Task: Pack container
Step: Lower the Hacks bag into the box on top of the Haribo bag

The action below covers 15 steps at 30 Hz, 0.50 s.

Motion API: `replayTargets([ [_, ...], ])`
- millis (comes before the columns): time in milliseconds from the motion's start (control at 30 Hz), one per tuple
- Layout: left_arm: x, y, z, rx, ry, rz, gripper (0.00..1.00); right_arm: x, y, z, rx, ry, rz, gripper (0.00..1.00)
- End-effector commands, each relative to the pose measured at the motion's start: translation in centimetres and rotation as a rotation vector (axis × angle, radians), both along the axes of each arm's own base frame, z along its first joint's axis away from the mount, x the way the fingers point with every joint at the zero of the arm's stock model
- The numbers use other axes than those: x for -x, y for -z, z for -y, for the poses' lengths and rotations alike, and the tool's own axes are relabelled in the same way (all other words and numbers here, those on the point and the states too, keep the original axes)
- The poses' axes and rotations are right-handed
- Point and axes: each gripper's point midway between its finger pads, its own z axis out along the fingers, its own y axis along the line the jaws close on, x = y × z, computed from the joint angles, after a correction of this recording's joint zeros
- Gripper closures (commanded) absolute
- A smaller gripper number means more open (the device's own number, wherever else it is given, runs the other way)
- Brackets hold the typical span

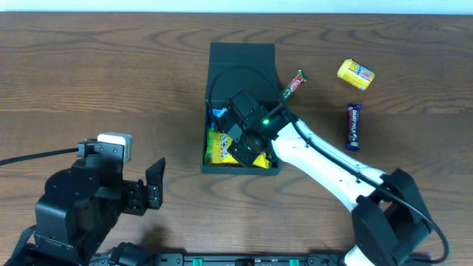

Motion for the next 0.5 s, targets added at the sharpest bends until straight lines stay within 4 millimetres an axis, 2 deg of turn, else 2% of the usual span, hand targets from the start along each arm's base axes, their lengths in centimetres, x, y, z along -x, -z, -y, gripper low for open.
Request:
replayTargets([
  [0, 0.1, -1.1, -0.3, -0.005, -0.002, 0.035, 0.05, 0.8, 1.6, 0.7, 0.008, 0.028, -0.049, 0.98],
  [233, 0.1, -1.1, -0.2, -0.004, -0.001, 0.034, 0.05, 1.2, 2.9, 1.1, 0.01, 0.034, -0.053, 0.98],
  [467, 0.2, -1.0, -0.2, -0.005, 0.001, 0.03, 0.05, 1.1, 3.2, -0.2, -0.057, 0.055, -0.071, 0.99],
])
